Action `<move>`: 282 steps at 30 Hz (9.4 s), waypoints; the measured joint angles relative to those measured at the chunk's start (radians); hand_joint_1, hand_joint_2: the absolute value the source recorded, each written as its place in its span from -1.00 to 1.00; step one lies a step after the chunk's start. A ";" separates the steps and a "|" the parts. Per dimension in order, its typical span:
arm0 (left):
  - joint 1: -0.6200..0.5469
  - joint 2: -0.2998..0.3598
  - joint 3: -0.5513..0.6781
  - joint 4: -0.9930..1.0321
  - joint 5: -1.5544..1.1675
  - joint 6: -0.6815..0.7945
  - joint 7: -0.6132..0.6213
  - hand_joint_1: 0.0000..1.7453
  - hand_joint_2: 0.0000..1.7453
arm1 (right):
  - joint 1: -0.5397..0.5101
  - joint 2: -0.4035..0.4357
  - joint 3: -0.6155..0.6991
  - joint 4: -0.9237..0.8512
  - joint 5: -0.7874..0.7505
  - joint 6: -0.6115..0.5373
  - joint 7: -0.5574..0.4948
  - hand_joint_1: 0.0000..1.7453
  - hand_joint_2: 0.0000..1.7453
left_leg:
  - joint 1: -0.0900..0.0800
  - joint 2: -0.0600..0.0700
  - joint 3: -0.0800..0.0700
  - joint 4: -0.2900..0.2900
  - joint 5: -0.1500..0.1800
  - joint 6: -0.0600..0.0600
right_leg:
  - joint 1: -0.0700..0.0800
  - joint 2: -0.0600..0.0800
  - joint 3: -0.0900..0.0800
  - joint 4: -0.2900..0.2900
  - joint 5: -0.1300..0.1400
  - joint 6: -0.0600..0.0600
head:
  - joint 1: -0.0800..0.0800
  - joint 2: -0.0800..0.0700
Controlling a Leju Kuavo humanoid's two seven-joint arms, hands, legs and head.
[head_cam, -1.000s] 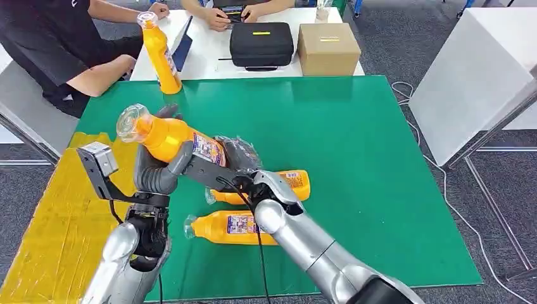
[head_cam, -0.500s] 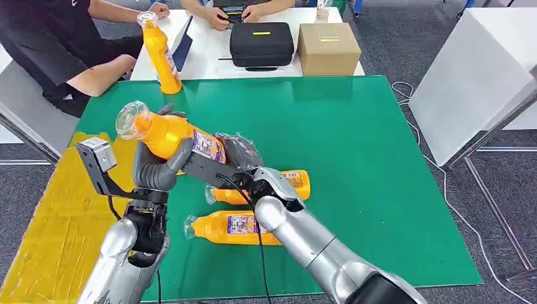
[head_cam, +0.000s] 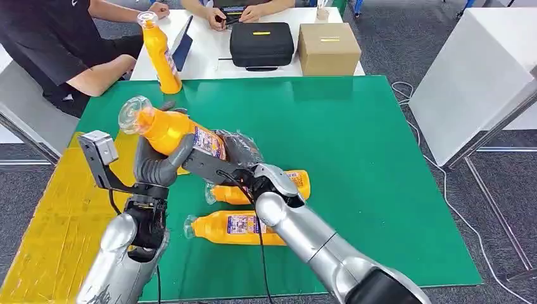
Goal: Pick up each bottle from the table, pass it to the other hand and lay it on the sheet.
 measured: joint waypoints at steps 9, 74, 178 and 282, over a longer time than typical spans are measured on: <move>0.011 0.003 0.008 0.002 -0.004 0.000 -0.010 1.00 1.00 | -0.005 -0.015 0.003 0.018 -0.038 -0.001 -0.028 -1.00 -1.00 | 0.000 0.000 0.000 0.000 0.000 0.000 | 0.000 0.000 0.000 0.000 0.000 0.000 | 0.000 0.000; 0.112 0.059 -0.019 -0.006 -0.019 0.006 -0.150 1.00 1.00 | 0.348 -0.282 -0.309 -0.541 0.033 -0.052 -0.166 -1.00 -1.00 | -0.001 0.000 0.000 0.000 -0.001 0.001 | -0.001 0.000 -0.001 0.000 0.000 0.000 | 0.000 0.000; -0.175 0.163 0.129 0.863 -1.848 0.456 0.225 1.00 1.00 | 0.621 -0.569 -0.390 -0.778 0.000 -0.013 -0.222 -1.00 -1.00 | -0.002 0.000 0.000 0.000 -0.001 0.001 | -0.002 0.001 0.000 0.000 0.000 0.000 | -0.001 0.000; -0.037 0.233 0.323 0.015 -0.252 0.052 -0.096 -1.00 -1.00 | 0.372 -0.280 0.141 -0.571 0.463 0.271 0.254 -1.00 1.00 | 0.000 0.001 0.000 0.000 0.000 0.001 | 0.000 0.001 0.000 0.000 0.000 0.000 | 0.000 0.000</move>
